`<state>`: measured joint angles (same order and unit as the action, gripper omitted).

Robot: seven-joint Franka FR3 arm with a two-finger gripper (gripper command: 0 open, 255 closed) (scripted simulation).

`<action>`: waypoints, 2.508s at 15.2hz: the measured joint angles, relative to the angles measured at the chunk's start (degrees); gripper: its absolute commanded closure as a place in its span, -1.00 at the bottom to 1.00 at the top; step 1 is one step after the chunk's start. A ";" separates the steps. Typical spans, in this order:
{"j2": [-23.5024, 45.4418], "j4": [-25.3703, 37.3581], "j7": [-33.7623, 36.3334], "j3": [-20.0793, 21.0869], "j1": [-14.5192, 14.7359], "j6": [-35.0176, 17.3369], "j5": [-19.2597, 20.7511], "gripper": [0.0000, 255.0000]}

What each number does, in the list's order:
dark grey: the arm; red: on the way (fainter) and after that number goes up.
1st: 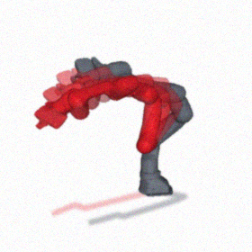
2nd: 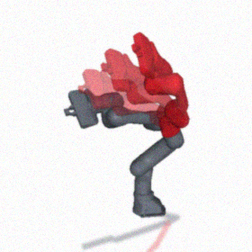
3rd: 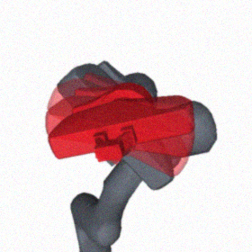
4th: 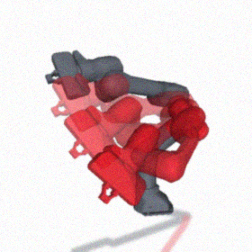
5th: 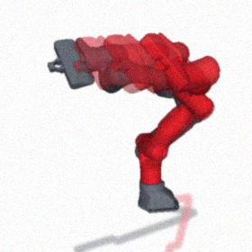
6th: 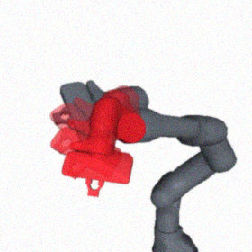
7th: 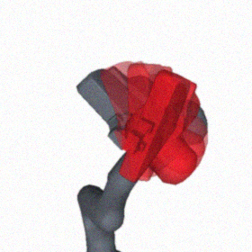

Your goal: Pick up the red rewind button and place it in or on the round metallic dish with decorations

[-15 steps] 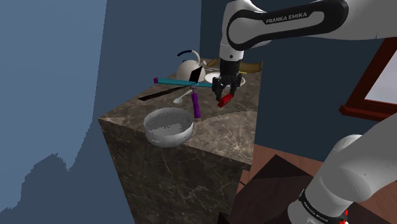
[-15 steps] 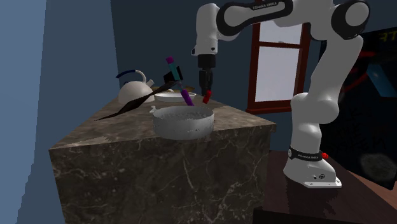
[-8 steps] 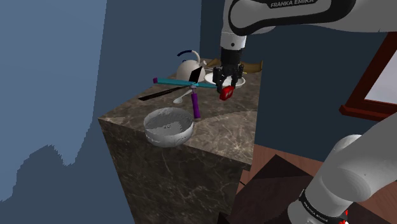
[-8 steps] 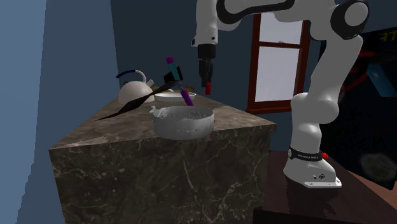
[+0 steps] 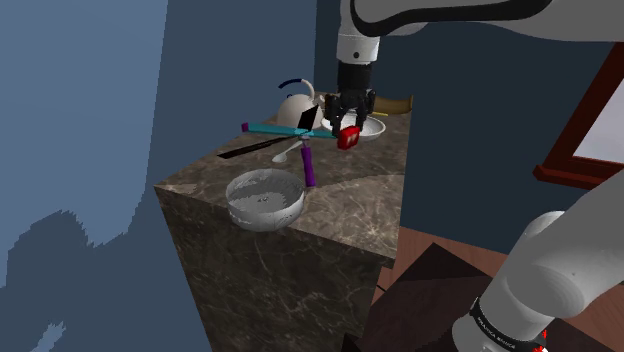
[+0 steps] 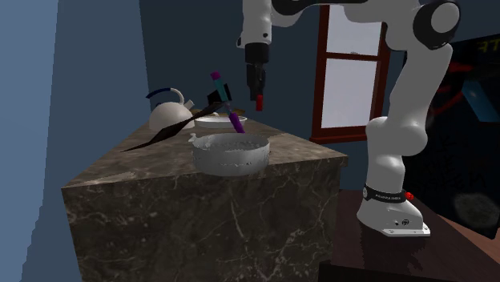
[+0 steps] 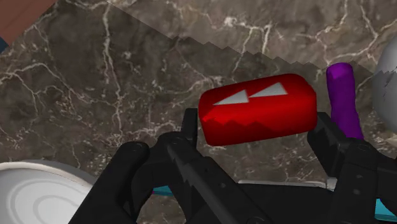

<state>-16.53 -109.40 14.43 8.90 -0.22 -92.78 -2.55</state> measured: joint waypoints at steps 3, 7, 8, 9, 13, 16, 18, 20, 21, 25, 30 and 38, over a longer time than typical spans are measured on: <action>1.72 2.26 3.74 2.44 1.28 0.47 -0.37 1.00; 5.97 6.21 9.76 6.39 3.30 0.05 -0.26 1.00; 6.77 6.77 11.07 7.18 3.77 -0.18 -0.19 1.00; 7.97 8.25 12.74 8.20 4.38 0.11 -0.01 1.00; 12.89 13.47 18.60 11.58 6.65 0.57 1.21 1.00; 18.46 19.62 23.27 13.99 8.79 1.52 3.19 1.00; 20.72 21.91 25.44 14.99 9.97 1.76 4.11 1.00; 21.07 21.10 25.89 15.15 10.19 0.62 4.24 1.00; 20.91 20.12 25.95 15.16 10.19 -0.21 4.18 1.00; 20.40 16.32 25.90 15.11 10.10 -3.56 3.99 1.00; 20.31 12.57 25.87 15.06 10.03 -7.22 3.95 1.00; 20.22 11.78 25.85 15.05 10.00 -7.95 3.92 -1.00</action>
<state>3.69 -97.62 40.28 23.95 9.78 -100.73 1.38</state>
